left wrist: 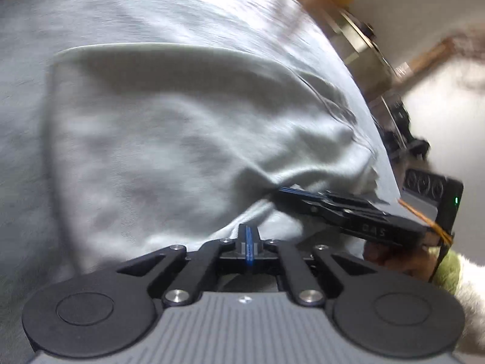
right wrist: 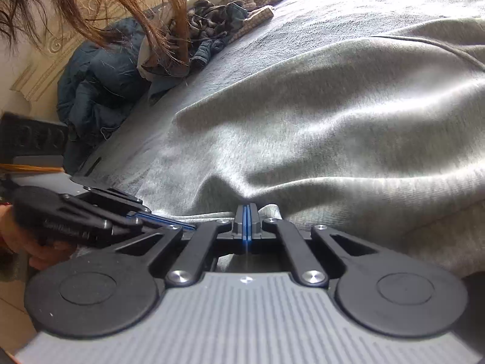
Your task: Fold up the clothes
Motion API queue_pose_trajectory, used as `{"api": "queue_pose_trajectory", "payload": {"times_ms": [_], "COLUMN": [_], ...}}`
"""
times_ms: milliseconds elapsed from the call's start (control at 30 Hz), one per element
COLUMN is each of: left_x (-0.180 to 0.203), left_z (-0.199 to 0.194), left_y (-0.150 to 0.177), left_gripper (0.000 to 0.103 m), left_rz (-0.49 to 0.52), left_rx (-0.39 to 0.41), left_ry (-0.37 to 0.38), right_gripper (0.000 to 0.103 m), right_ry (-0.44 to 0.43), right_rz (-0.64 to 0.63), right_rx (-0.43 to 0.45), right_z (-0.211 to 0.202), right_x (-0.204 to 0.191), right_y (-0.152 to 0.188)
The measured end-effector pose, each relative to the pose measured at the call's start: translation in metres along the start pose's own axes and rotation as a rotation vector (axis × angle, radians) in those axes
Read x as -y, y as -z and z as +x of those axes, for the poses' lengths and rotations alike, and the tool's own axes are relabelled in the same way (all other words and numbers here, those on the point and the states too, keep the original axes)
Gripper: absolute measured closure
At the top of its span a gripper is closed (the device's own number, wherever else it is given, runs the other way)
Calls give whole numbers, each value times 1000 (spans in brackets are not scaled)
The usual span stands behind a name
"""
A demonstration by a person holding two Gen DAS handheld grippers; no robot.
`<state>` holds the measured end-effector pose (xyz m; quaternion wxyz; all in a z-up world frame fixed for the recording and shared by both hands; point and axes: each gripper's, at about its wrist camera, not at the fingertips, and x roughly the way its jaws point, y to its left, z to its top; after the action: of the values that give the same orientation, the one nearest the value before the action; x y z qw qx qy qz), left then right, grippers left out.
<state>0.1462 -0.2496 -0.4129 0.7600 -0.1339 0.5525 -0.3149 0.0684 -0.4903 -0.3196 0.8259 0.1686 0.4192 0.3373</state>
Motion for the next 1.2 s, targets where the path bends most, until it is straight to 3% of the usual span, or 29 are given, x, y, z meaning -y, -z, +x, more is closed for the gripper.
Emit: {"api": "queue_pose_trajectory", "payload": {"times_ms": [67, 100, 167, 267, 333, 433, 567, 733, 1000, 1133, 1200], "left_x": [-21, -31, -46, -63, -72, -85, -98, -102, -122, -115, -111], "left_z": [-18, -24, -39, -61, -66, -58, -48, -62, -42, -35, -26], "left_y": [5, 7, 10, 12, 15, 16, 18, 19, 22, 19, 17], "left_gripper": [93, 100, 100, 79, 56, 50, 50, 48, 35, 37, 45], "left_rz": [-51, -86, -173, -314, -418, -518, -615, -643, -746, -711, -704], "left_rx": [14, 20, 43, 94, 128, 130, 140, 181, 219, 214, 175], "left_ry": [-59, -78, -82, -51, -13, -20, -14, -27, 98, 128, 165], "right_gripper": [103, 103, 103, 103, 103, 103, 103, 103, 103, 103, 103], "right_ry": [-14, -17, -22, -6, 19, 72, 140, 206, 264, 313, 336], "right_rz": [5, 4, 16, -8, -51, -130, -195, -241, -173, -176, -179], "right_rx": [3, 4, 8, 12, 15, 28, 52, 80, 113, 120, 128], "right_z": [-1, -1, -1, -1, -1, 1, 4, 6, 8, 12, 14], "right_x": [3, 3, 5, 1, -5, -18, -32, -43, -46, -53, -56], "right_y": [1, 1, 2, 3, 5, 9, 15, 21, 23, 24, 26]}}
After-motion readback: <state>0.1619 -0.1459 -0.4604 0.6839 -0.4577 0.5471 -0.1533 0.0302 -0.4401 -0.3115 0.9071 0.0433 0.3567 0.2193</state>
